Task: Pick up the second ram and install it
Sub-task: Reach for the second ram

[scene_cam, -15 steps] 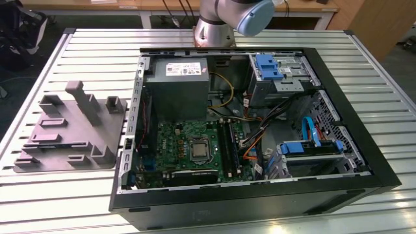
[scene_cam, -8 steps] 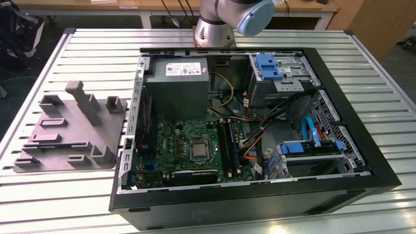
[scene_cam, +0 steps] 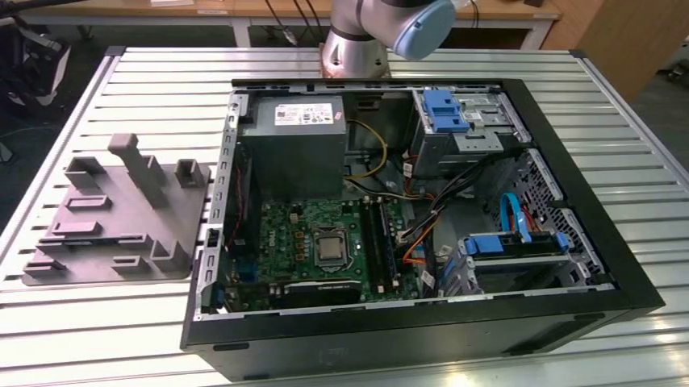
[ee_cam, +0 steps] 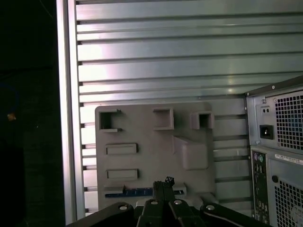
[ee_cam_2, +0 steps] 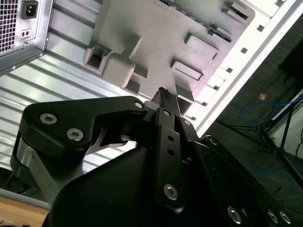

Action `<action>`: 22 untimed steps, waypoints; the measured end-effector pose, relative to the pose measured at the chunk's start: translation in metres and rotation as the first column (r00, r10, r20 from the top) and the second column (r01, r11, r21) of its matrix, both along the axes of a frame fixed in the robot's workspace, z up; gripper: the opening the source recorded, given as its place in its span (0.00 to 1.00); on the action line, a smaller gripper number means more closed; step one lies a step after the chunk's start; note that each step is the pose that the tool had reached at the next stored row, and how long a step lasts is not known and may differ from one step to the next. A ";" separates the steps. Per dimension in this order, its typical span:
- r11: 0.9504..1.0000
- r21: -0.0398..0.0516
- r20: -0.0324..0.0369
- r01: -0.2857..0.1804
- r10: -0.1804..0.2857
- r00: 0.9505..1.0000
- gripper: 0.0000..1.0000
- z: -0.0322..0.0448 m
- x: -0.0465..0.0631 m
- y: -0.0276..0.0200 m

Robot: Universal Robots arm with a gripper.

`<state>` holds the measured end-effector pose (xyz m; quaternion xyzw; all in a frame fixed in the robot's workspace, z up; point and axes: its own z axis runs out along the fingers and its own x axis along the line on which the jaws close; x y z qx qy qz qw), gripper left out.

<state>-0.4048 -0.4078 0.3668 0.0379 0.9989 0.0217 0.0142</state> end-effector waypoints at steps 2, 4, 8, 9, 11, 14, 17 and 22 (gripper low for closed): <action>1.000 0.000 -0.001 0.000 0.000 1.000 0.10 -0.0015 0.000 -0.0027; 1.000 0.000 -0.002 0.000 0.000 1.000 0.10 -0.0031 0.000 -0.0055; 1.000 0.000 -0.005 0.000 0.000 1.000 0.10 -0.0060 -0.001 -0.0109; 1.000 0.000 -0.006 0.000 0.000 1.000 0.10 -0.0067 -0.001 -0.0123; 1.000 0.000 -0.008 0.000 0.000 1.000 0.10 -0.0083 -0.001 -0.0152; 1.000 0.000 -0.010 0.000 0.000 1.000 0.10 -0.0112 -0.001 -0.0183; 1.000 0.000 -0.013 0.000 0.000 1.000 0.10 -0.0139 -0.002 -0.0214; 1.000 0.000 -0.016 0.000 0.000 1.000 0.10 -0.0188 -0.003 -0.0266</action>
